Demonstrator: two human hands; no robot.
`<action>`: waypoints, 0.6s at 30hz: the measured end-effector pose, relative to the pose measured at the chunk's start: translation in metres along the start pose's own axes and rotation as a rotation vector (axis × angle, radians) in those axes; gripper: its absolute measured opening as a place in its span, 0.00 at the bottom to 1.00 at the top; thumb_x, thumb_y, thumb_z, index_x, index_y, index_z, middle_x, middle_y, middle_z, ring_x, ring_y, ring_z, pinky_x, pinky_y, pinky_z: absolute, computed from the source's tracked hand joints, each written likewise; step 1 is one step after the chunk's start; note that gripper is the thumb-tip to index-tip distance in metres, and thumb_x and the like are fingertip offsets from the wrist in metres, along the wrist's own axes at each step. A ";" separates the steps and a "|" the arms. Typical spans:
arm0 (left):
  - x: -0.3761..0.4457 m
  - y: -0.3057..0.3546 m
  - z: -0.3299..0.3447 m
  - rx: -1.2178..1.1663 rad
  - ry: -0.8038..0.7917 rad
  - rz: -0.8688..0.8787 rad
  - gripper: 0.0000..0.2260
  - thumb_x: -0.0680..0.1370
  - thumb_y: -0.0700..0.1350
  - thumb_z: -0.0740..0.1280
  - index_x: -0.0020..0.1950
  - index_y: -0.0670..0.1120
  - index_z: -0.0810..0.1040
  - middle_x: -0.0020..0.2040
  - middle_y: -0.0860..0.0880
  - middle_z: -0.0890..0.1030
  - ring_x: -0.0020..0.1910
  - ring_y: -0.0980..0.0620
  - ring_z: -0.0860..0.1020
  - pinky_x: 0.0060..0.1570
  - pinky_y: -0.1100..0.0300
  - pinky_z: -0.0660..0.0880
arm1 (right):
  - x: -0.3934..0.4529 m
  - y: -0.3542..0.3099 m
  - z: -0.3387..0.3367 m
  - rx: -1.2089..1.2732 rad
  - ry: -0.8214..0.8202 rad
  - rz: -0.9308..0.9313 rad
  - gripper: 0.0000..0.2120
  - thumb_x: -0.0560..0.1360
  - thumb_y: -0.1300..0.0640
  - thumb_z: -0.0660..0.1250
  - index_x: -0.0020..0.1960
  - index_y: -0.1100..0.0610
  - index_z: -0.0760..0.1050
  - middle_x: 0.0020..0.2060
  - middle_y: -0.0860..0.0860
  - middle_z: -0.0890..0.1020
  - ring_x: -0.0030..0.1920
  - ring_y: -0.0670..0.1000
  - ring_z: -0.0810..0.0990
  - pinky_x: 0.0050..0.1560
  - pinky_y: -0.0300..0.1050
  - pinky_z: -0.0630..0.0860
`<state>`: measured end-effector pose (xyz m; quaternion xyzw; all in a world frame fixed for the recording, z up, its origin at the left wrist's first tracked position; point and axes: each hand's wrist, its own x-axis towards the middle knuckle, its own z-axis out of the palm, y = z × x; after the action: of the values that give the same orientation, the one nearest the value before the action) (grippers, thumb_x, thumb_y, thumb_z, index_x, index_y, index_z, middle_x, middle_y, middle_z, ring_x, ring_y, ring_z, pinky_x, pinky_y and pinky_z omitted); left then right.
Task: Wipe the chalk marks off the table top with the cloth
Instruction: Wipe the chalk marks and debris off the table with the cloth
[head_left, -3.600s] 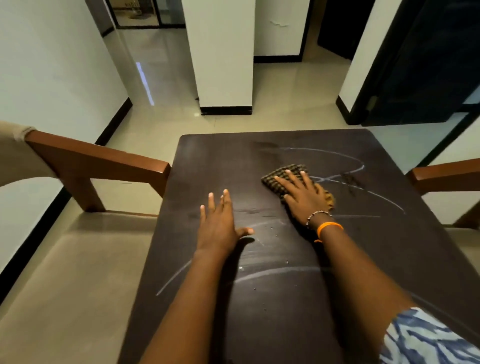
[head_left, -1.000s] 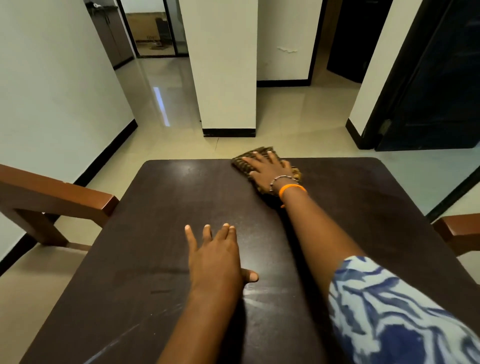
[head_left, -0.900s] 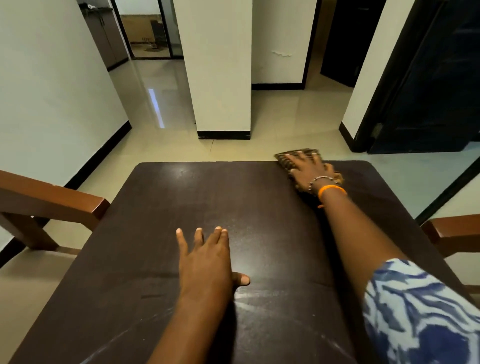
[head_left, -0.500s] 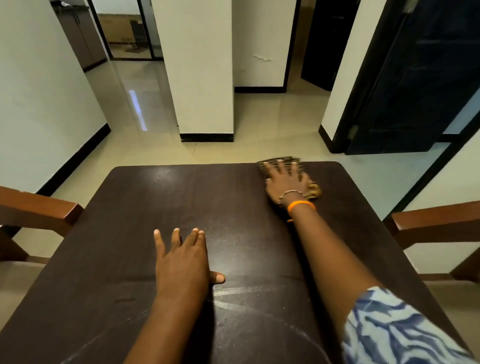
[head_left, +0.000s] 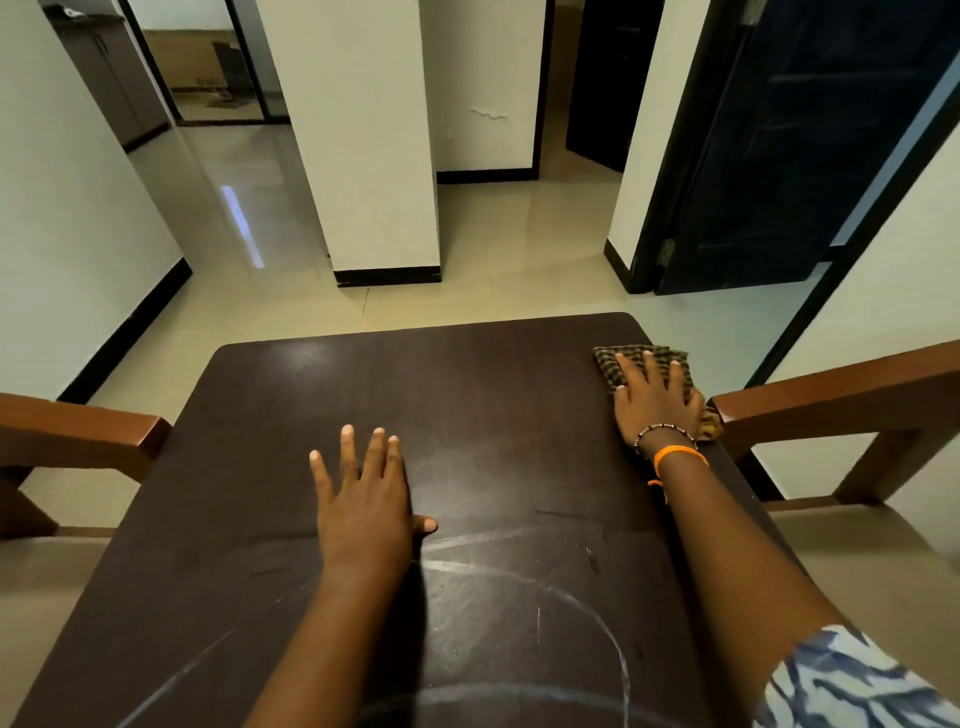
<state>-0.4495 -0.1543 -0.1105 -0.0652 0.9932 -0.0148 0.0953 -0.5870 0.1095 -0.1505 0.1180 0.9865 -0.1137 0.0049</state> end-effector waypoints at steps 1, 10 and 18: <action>-0.004 -0.001 0.001 -0.022 0.019 0.015 0.40 0.75 0.63 0.57 0.77 0.45 0.40 0.78 0.47 0.41 0.75 0.41 0.34 0.71 0.39 0.35 | -0.002 0.002 -0.001 0.005 -0.027 0.059 0.24 0.80 0.49 0.51 0.75 0.43 0.51 0.77 0.49 0.50 0.76 0.57 0.44 0.73 0.60 0.47; -0.059 -0.014 0.008 -0.096 -0.068 0.094 0.49 0.68 0.69 0.60 0.76 0.44 0.39 0.78 0.48 0.42 0.75 0.44 0.34 0.70 0.41 0.32 | -0.126 -0.109 0.027 -0.016 -0.090 -0.503 0.25 0.79 0.49 0.53 0.74 0.41 0.51 0.77 0.47 0.49 0.76 0.58 0.44 0.71 0.63 0.48; -0.072 0.021 -0.002 0.037 -0.165 0.162 0.52 0.68 0.65 0.66 0.76 0.42 0.37 0.78 0.45 0.40 0.74 0.42 0.32 0.67 0.39 0.29 | -0.108 -0.012 0.002 -0.048 -0.115 -0.433 0.24 0.80 0.48 0.52 0.74 0.38 0.51 0.76 0.43 0.50 0.76 0.52 0.47 0.70 0.55 0.54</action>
<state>-0.3825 -0.1240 -0.0962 0.0159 0.9836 -0.0200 0.1786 -0.4847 0.0730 -0.1462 -0.1035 0.9893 -0.0949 0.0394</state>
